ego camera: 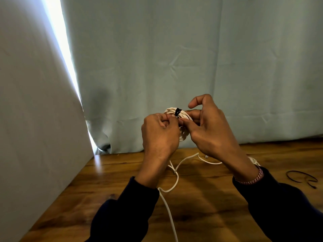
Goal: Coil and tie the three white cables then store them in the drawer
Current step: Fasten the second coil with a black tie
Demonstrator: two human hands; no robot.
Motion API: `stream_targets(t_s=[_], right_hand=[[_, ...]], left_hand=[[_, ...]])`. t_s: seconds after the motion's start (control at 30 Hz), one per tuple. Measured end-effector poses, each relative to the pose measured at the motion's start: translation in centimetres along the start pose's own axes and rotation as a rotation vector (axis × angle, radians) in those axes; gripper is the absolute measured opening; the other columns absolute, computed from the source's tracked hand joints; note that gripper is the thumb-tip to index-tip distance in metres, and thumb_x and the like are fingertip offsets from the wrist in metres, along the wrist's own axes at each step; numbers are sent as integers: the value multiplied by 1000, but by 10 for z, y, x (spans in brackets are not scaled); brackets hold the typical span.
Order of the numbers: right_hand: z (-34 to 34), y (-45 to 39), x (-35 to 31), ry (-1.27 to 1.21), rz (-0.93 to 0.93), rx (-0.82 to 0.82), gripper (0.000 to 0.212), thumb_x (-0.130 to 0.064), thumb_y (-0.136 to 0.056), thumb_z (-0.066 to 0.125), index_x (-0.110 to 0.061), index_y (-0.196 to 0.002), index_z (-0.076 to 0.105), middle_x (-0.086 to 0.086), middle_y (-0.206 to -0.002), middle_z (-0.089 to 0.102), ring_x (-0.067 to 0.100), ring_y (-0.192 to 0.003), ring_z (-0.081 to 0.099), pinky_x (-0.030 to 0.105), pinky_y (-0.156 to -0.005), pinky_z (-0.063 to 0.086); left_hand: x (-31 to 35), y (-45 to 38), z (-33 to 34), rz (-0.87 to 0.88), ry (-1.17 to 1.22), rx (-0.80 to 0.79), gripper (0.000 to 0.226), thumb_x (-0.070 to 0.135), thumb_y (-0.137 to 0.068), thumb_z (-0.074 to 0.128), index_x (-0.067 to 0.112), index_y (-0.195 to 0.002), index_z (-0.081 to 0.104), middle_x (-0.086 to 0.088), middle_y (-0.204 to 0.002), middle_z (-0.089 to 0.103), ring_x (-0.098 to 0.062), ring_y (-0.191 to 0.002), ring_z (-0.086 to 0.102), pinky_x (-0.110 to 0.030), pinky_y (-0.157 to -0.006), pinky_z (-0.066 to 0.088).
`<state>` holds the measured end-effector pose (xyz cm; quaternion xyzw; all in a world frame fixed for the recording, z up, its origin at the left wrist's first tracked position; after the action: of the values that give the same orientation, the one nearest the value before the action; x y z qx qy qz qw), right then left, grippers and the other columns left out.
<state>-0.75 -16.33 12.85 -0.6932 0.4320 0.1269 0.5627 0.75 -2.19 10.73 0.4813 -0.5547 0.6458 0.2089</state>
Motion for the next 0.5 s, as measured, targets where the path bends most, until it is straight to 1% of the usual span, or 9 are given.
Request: stream_targets(t_s=[0.1, 0.17, 0.27, 0.33, 0.43, 0.5], right_hand=[[-1, 1, -3, 25, -41, 19, 34, -10, -94, 67, -21, -113, 41, -8, -89, 71, 7, -81, 72, 26, -69, 61], [-1, 2, -6, 49, -70, 31, 32, -10, -94, 66, -20, -110, 40, -2, -92, 73, 8, -79, 72, 28, -68, 62], [-2, 2, -8, 69, -100, 33, 31, -10, -94, 66, -18, -107, 40, 1, -93, 73, 6, -80, 71, 25, -68, 61], [-1, 2, -8, 89, -108, 24, 31, -10, -93, 67, -18, -107, 41, 2, -94, 72, 8, -81, 71, 26, -69, 61], [-2, 0, -9, 84, -101, 5, 29, -13, -94, 67, -19, -106, 42, -1, -94, 73, 4, -82, 71, 24, -69, 61], [-7, -1, -9, 33, -72, -6, 27, -17, -94, 67, -20, -107, 44, -6, -92, 73, -1, -82, 71, 18, -67, 58]], left_hand=[[-1, 0, 1, -36, 68, -7, 23, 20, -97, 63, 24, -76, 70, 4, -75, 73, -8, -70, 72, -20, -61, 58], [-2, 0, 1, -63, 102, -1, 23, 20, -98, 62, 21, -77, 72, 4, -71, 73, -6, -67, 71, -14, -55, 52], [-4, 1, 3, -99, 150, -7, 27, 18, -98, 62, 20, -73, 71, 3, -68, 72, -4, -64, 70, -11, -51, 49], [-4, 1, 4, -112, 171, -29, 28, 16, -98, 61, 19, -72, 71, 2, -66, 70, 0, -58, 67, -9, -48, 46], [-1, 1, 5, -124, 185, -76, 22, 17, -98, 61, 16, -80, 74, 4, -66, 69, 5, -52, 63, -7, -45, 42], [2, 0, 4, -114, 181, -92, 18, 21, -97, 63, 17, -85, 75, 6, -70, 71, 4, -55, 64, -8, -46, 42]])
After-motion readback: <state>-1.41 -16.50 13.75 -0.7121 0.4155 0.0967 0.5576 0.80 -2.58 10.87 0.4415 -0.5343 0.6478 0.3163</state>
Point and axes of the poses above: each hand's wrist, its own y-axis away from the middle knuckle, its own z-axis out of the palm, x = y × z, the point moved 9 cm from there along -y, towards the middle knuckle
